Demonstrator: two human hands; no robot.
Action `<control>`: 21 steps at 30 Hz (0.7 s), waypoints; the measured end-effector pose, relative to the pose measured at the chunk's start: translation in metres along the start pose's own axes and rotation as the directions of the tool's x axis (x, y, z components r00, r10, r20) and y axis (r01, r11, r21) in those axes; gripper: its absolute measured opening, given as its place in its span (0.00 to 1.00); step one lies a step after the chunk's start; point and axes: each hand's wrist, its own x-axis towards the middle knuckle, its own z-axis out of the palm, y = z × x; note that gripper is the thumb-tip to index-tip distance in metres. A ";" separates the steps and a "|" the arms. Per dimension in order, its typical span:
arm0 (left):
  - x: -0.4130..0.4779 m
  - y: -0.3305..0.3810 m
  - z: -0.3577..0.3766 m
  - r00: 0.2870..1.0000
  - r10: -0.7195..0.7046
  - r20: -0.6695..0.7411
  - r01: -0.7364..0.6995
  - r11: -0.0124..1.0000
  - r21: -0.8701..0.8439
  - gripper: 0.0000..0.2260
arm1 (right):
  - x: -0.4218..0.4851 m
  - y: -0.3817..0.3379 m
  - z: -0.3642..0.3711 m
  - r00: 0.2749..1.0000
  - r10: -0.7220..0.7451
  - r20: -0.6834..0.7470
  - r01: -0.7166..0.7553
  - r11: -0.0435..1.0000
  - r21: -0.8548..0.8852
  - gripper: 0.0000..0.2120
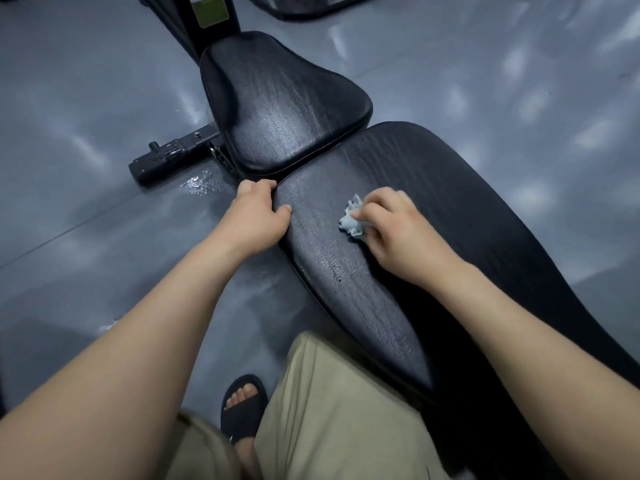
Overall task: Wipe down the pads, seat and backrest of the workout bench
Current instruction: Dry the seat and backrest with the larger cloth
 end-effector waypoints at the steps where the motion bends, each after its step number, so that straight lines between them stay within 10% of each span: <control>1: 0.000 0.000 0.000 1.000 -0.013 -0.001 0.012 1.000 -0.013 0.27 | -0.001 0.001 0.000 0.999 0.029 -0.016 -0.029 1.000 0.000 0.09; 6: 0.001 0.003 0.004 0.998 -0.056 0.000 0.056 0.998 -0.023 0.27 | -0.014 -0.041 0.012 0.963 -0.222 0.153 0.200 0.969 0.148 0.12; 11: -0.001 0.003 0.005 0.997 -0.083 0.011 0.083 0.995 -0.049 0.27 | -0.010 -0.019 0.008 0.998 -0.033 0.055 0.028 0.995 0.091 0.16; 16: -0.002 0.002 0.005 0.996 -0.091 0.005 0.091 0.994 -0.067 0.27 | -0.027 -0.052 0.009 0.941 -0.283 0.187 0.242 0.947 0.211 0.12; 21: -0.005 0.002 0.010 0.997 -0.083 0.008 0.083 0.995 -0.057 0.27 | -0.025 -0.035 0.006 0.994 -0.097 0.046 0.086 0.977 0.195 0.10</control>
